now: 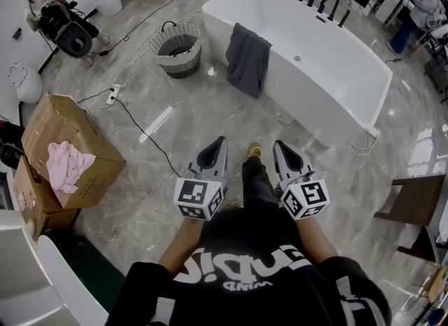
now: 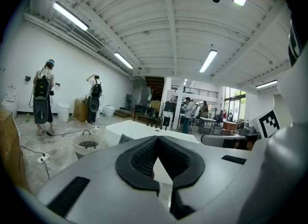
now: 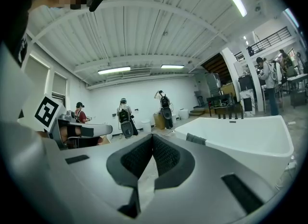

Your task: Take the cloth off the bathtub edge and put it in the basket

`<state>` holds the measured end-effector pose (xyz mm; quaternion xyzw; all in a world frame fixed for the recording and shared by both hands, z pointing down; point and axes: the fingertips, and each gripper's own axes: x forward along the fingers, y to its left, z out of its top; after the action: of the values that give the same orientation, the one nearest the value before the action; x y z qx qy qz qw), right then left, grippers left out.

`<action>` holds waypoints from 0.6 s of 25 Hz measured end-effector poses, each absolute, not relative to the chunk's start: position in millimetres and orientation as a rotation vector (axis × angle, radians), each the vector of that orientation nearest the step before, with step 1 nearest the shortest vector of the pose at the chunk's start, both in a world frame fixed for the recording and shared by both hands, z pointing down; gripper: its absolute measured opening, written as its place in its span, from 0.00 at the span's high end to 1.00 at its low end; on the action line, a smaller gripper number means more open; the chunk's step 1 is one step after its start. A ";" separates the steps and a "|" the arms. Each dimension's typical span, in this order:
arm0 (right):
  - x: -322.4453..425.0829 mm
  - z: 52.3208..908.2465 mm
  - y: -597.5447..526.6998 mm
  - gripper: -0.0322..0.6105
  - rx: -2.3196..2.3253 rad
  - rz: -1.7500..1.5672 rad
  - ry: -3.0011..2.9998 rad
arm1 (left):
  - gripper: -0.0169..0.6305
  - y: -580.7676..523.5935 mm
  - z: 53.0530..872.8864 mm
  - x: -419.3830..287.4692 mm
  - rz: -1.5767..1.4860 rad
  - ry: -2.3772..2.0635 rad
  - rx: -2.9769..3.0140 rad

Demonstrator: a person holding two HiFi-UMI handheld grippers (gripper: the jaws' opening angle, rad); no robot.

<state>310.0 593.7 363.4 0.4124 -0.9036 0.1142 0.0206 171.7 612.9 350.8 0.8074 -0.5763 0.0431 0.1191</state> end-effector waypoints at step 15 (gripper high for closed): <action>275.1 365.9 440.3 0.93 1.255 0.386 -2.793 | 0.95 465.0 350.8 135.5 0.133 -1.687 2.334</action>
<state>275.1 440.3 365.9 0.4064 -0.9047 0.1250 0.0277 135.5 465.0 350.8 0.8029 -0.5802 0.0458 0.1288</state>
